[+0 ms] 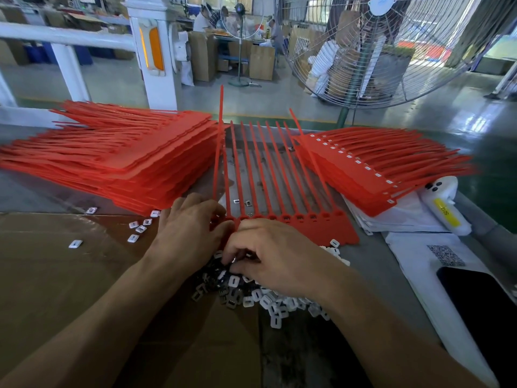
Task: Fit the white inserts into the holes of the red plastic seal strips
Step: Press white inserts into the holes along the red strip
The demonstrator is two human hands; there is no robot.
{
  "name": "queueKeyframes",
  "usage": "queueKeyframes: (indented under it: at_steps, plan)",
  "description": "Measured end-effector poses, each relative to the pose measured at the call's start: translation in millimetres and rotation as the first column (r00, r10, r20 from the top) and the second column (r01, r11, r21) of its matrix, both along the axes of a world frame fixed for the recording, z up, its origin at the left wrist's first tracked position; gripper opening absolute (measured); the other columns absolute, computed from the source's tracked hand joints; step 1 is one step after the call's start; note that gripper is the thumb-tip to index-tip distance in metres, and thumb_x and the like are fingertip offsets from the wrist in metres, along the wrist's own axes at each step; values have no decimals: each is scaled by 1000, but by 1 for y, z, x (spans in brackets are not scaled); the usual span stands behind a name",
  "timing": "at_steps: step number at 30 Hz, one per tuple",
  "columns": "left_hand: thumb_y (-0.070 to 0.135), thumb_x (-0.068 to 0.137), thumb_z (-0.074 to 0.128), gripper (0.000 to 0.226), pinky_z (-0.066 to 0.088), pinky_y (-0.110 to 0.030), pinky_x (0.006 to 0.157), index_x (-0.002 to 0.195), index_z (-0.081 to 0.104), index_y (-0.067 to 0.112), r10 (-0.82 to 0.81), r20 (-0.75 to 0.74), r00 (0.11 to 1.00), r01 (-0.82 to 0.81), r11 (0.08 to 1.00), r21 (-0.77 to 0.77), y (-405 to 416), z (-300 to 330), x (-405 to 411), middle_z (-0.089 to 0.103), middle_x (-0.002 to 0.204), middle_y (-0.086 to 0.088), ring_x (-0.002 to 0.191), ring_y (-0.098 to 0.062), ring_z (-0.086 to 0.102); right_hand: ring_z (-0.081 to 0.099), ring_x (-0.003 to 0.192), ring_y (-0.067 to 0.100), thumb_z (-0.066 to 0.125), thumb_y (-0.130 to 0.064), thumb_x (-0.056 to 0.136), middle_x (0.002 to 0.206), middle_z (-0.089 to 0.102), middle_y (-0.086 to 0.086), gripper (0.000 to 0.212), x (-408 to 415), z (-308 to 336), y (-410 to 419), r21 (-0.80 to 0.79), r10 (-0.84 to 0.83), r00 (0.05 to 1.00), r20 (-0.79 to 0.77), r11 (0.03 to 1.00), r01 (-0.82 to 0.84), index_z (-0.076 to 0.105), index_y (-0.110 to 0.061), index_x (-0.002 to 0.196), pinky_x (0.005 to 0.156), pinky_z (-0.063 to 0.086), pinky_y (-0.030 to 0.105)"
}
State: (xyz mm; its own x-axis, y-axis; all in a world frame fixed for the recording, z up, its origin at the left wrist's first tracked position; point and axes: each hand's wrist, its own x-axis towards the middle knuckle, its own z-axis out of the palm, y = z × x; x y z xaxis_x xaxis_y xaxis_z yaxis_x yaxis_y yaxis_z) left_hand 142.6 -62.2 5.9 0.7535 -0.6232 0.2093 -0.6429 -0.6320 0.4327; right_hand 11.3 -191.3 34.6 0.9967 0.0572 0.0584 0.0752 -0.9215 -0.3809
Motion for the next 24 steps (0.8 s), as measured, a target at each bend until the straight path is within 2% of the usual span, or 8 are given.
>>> queueKeyframes:
  at_steps: [6,9,11,13,17,24]
  plan:
    - [53,95,58,35,31,-44,110,123,66,33,-5,-12,1000,5,1000,-7,0,1,-1,53,134,6,129,-20,39,53,98,0,68,-30,97,103,60,-16,6,-2,1,0,-7,-14,1000,24,1000,14,69,-28,102,88,43,21]
    - [54,94,56,36,30,-43,109,123,66,34,-10,-6,1000,10,1000,-2,1,1,0,53,134,6,128,-19,39,51,101,-1,70,-35,96,107,59,-16,13,-2,3,-1,13,-11,1000,10,1000,11,69,-30,108,87,39,18]
    - [54,94,56,37,30,-43,109,123,66,33,-6,-4,1000,6,1000,-4,0,1,0,53,134,6,129,-19,39,51,105,2,70,-35,96,111,59,-14,16,-1,2,0,-5,4,1000,-12,1000,-4,70,-30,111,91,40,22]
    - [54,94,56,37,30,-44,109,123,66,33,-7,-6,1000,7,1000,-2,0,1,0,53,134,6,129,-19,39,52,105,3,70,-33,96,110,60,-13,14,0,2,1,-7,4,1000,-13,1000,-4,71,-30,109,93,41,25]
    - [55,94,55,38,30,-44,109,123,65,34,-15,-10,1000,15,1000,4,0,0,1,52,135,6,129,-19,39,52,97,0,69,-30,96,102,59,-16,5,-2,2,0,19,-13,1000,5,1000,12,68,-29,101,87,42,20]
    - [53,94,56,36,29,-43,108,124,65,34,-15,-7,1000,15,1000,-1,1,-1,2,52,135,6,130,-20,38,64,82,-4,72,-23,94,86,67,-19,10,-6,2,-3,229,-86,996,19,970,79,67,-32,91,73,51,13]
